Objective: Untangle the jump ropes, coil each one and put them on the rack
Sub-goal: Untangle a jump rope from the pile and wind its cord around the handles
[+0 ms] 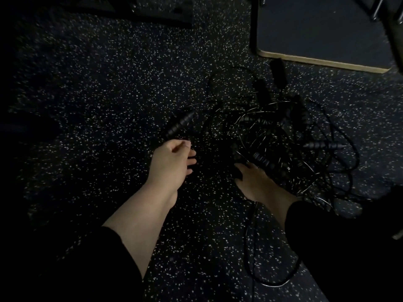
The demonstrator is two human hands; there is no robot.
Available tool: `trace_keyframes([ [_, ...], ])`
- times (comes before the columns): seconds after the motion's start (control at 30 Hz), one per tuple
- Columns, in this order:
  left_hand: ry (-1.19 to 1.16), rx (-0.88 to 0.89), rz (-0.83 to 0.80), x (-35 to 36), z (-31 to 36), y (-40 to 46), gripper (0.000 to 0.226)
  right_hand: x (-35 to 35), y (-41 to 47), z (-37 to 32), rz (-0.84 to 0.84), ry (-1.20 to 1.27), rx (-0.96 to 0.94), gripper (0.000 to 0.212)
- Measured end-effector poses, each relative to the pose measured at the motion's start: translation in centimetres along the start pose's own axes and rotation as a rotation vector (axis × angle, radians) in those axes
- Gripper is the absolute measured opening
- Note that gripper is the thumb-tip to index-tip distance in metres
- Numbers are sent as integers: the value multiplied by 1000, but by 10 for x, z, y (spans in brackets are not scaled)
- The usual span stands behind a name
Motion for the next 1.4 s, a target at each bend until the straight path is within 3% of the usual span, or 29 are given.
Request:
trace_keyframes([
  [0.17,-1,-16,-6,7,-11,11,22,8,14,-2,-25,-184,12,60],
  [0.3,4,-12,-11,9,-14,17,19,-15,7,-12,163,152,-70,37],
  [0.4,8,-26,-7,10,-18,18,17,-22,-14,-17,177,433,-139,24],
  [0.53,16,-76,-9,11,-26,15,17,-3,-31,-11,-46,889,-20,57],
  [0.67,47,-144,-81,21,-32,12,23,5,-50,-17,-96,989,-56,49],
  [0.73,77,-164,-162,34,-34,8,31,6,-58,-20,-105,1002,-109,55],
  [0.87,120,-206,-278,60,-44,3,51,4,-67,-26,-88,936,-212,62],
  [1.03,149,-211,-288,76,-54,3,62,-2,-72,-24,-82,901,-291,64],
  [1.13,158,-220,-227,72,-56,8,51,-7,-71,-24,-100,882,-291,41],
  [1.2,142,-218,-225,72,-56,10,45,-20,-58,-11,115,742,-225,30],
  [1.27,161,-201,-227,71,-58,12,46,-35,-39,12,374,495,-100,40],
  [1.4,209,-160,-250,70,-63,16,52,-9,-2,35,236,-42,38,91],
])
Point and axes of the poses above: each hand's wrist, its own y-axis towards the middle knuckle, its own x-axis out of the palm, z = x × y, the point moved 10 cm from there along y, towards the middle knuckle, and after that the axes turned 14 degrees about x, right-handed, at the moved point
